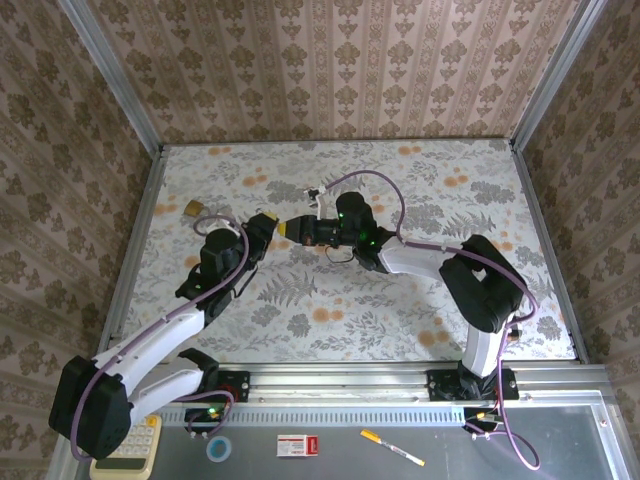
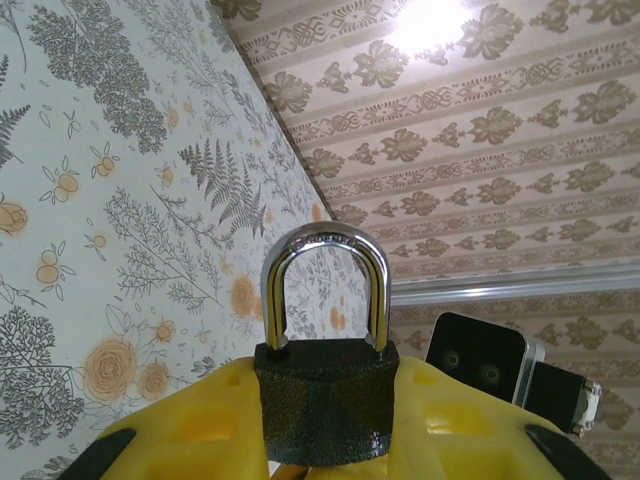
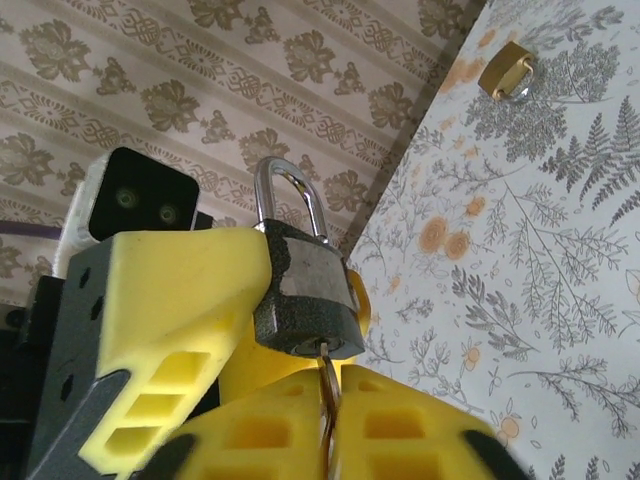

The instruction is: Unlock with the key

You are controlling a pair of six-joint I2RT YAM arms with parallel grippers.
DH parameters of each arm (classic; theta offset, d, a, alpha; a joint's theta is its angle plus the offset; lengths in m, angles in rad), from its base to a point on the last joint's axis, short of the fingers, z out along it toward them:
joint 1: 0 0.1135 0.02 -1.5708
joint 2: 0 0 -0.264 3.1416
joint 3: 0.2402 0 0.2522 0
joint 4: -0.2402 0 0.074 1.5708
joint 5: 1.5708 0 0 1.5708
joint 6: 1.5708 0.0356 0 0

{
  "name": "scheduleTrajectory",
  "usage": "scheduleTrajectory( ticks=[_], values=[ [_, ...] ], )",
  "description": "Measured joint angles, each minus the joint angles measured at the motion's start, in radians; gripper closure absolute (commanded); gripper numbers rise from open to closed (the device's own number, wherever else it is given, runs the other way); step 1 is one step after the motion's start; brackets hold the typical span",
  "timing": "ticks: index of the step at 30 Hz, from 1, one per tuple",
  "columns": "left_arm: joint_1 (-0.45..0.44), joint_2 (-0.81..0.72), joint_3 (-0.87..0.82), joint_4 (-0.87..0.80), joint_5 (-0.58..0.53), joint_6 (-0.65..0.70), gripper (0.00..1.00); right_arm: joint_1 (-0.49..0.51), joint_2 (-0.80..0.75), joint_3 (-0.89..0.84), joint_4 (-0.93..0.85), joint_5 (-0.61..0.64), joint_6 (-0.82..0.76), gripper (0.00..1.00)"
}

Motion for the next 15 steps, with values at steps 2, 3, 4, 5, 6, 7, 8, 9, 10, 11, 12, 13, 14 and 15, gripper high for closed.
scheduleTrajectory(
  ticks=[2,3,4,5,6,7,8,9,10,11,12,13,14,15],
  values=[
    [-0.003,-0.001,0.011,-0.029,0.047,0.039,1.0,0.011,-0.015,-0.002,-0.048,-0.023,-0.026,0.6],
    [-0.004,-0.003,0.021,-0.048,0.061,0.057,1.0,0.017,-0.029,-0.004,-0.087,-0.018,-0.045,0.53],
    [-0.003,-0.008,0.039,-0.077,0.081,0.083,1.0,0.019,-0.048,-0.006,-0.139,-0.021,-0.069,0.46],
    [-0.003,-0.011,0.063,-0.113,0.101,0.114,1.0,0.021,-0.071,-0.007,-0.193,-0.016,-0.094,0.4],
    [-0.003,-0.013,0.089,-0.149,0.122,0.147,1.0,0.023,-0.093,-0.007,-0.239,-0.011,-0.122,0.36],
    [-0.003,-0.014,0.119,-0.188,0.141,0.187,1.0,0.028,-0.127,-0.008,-0.307,0.002,-0.153,0.31],
    [-0.003,-0.016,0.152,-0.23,0.16,0.23,1.0,0.032,-0.164,-0.01,-0.369,0.018,-0.182,0.28],
    [-0.003,-0.018,0.185,-0.272,0.177,0.275,1.0,0.035,-0.204,-0.015,-0.426,0.038,-0.212,0.26],
    [-0.003,-0.018,0.213,-0.31,0.185,0.313,1.0,0.038,-0.242,-0.021,-0.473,0.055,-0.239,0.26],
    [-0.003,-0.018,0.246,-0.357,0.195,0.362,1.0,0.039,-0.286,-0.03,-0.527,0.076,-0.265,0.25],
    [-0.003,-0.018,0.274,-0.394,0.202,0.408,1.0,0.037,-0.324,-0.039,-0.565,0.092,-0.285,0.23],
    [-0.003,-0.016,0.3,-0.433,0.208,0.453,1.0,0.032,-0.37,-0.051,-0.607,0.11,-0.307,0.22],
    [-0.004,-0.011,0.325,-0.472,0.212,0.501,1.0,0.023,-0.421,-0.066,-0.649,0.127,-0.328,0.21],
    [-0.005,-0.004,0.346,-0.505,0.213,0.543,1.0,0.012,-0.463,-0.078,-0.683,0.138,-0.341,0.19]
  ],
)
